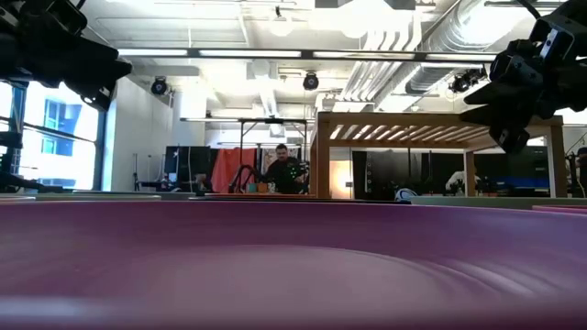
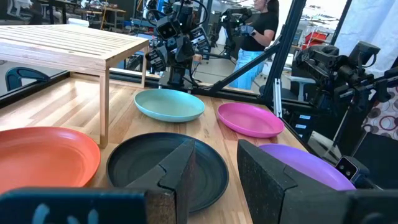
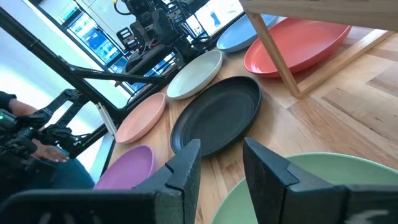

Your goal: Place and stack plates onto a shelf

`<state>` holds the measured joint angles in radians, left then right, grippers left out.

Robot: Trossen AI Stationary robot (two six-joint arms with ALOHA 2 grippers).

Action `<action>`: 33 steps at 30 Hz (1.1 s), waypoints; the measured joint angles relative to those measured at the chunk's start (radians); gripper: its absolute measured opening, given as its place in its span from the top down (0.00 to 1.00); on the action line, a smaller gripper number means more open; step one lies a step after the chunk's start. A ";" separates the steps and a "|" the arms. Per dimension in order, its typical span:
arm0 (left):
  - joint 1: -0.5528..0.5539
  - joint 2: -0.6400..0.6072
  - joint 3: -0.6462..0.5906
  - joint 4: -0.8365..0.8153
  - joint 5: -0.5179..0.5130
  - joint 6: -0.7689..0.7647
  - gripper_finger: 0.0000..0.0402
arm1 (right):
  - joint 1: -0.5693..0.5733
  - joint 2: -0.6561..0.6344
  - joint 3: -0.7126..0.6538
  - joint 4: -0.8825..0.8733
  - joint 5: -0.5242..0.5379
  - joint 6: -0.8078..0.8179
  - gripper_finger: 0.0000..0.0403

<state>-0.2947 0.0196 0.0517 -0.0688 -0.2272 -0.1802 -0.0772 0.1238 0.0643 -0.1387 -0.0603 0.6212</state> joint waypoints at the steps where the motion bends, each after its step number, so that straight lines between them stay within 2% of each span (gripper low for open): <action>1: 0.000 0.000 0.000 0.000 0.000 0.000 0.73 | 0.000 0.000 0.000 0.000 0.000 0.000 0.74; 33: 0.000 0.000 0.000 0.007 0.000 -0.032 0.73 | 0.000 0.000 0.000 0.000 0.000 0.000 0.74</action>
<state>-0.2944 0.0193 0.0514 -0.0620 -0.2272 -0.2121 -0.0776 0.1242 0.0643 -0.1387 -0.0605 0.6209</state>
